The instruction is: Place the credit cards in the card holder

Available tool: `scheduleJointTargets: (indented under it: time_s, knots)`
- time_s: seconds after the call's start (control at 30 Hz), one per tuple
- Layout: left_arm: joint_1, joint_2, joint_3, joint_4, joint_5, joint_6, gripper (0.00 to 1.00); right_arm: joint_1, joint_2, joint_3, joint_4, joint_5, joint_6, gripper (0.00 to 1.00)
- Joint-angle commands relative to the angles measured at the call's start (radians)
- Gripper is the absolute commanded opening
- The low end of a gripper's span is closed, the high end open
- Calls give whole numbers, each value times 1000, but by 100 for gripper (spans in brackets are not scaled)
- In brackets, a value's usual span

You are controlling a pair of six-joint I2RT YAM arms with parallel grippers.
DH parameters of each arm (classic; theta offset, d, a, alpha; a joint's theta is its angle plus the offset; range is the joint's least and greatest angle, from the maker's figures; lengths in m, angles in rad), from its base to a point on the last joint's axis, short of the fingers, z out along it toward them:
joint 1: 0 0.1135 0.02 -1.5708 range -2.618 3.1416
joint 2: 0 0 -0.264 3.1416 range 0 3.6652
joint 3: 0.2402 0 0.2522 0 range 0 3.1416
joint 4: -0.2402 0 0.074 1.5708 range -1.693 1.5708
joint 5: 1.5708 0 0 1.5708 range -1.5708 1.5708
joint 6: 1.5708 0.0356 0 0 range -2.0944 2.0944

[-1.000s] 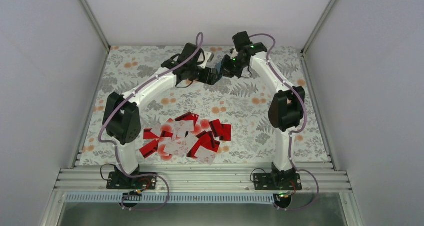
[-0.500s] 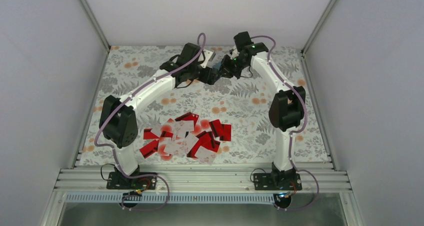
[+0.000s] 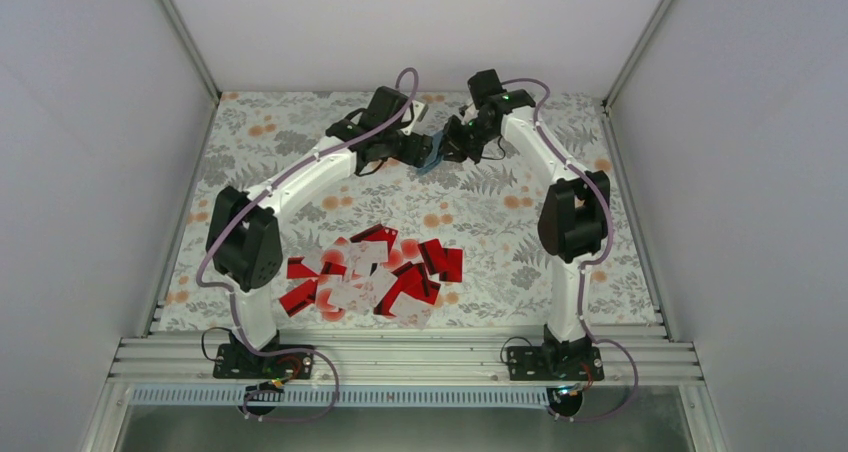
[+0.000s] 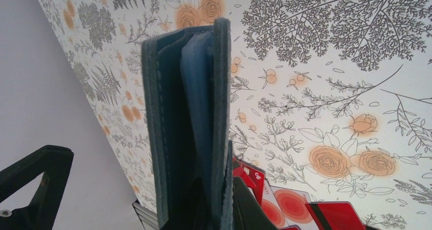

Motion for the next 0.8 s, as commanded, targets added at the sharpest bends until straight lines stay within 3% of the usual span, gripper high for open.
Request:
scheduleJointTargets:
  time_s: [0.0, 0.2, 0.43, 0.77]
  knots:
    - [-3, -18, -10, 8, -13, 34, 83, -3, -34, -11, 15, -25, 11, 4]
    - [-12, -108, -129, 126, 123, 45, 88, -3, -36, -16, 26, -37, 26, 4]
    - [-15, -123, -183, 157, 129, 39, 87, -1, -53, -21, 26, -50, 33, 4]
    - [-21, -53, -110, 116, 33, 52, 85, 0, -77, -45, 32, -58, 30, 4]
